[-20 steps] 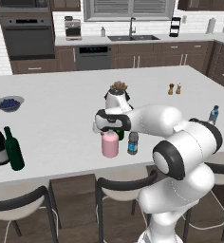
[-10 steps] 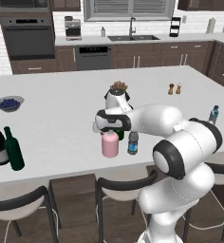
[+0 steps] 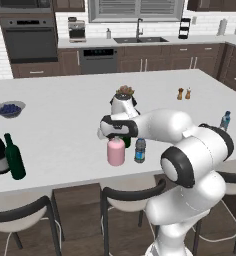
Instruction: Move the plastic bottles in the middle to the plastics group, and the glass bottles in the middle to the glass group.
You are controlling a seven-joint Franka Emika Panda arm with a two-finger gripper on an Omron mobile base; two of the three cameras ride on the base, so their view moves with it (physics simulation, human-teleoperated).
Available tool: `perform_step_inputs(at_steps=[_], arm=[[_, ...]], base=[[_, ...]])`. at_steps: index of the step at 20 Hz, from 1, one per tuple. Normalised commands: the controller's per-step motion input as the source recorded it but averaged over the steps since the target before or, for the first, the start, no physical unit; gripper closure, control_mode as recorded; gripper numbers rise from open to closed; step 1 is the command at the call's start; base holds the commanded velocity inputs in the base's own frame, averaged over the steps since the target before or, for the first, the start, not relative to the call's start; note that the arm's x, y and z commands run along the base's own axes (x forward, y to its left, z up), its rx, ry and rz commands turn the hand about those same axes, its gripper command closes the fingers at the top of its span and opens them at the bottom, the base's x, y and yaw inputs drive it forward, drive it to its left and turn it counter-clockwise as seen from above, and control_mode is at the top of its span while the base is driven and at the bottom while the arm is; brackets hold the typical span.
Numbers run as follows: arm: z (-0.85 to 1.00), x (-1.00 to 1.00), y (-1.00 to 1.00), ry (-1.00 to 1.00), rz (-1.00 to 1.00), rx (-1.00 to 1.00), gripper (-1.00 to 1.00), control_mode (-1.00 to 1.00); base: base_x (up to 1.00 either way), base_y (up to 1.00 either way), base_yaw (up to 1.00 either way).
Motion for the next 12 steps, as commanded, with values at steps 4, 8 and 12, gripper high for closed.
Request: perform_step_inputs(at_steps=[4,8,12], arm=[[0.00,0.00,0.00,0.00,0.00,0.00,1.00,-1.00],[0.08,-0.22,0.00,-0.03,0.00,0.03,1.00,-1.00],[0.31,-0.29,0.27,-0.01,0.02,0.04,1.00,-1.00]], base=[[0.00,0.00,0.00],[0.00,0.00,0.00],[0.00,0.00,0.00]])
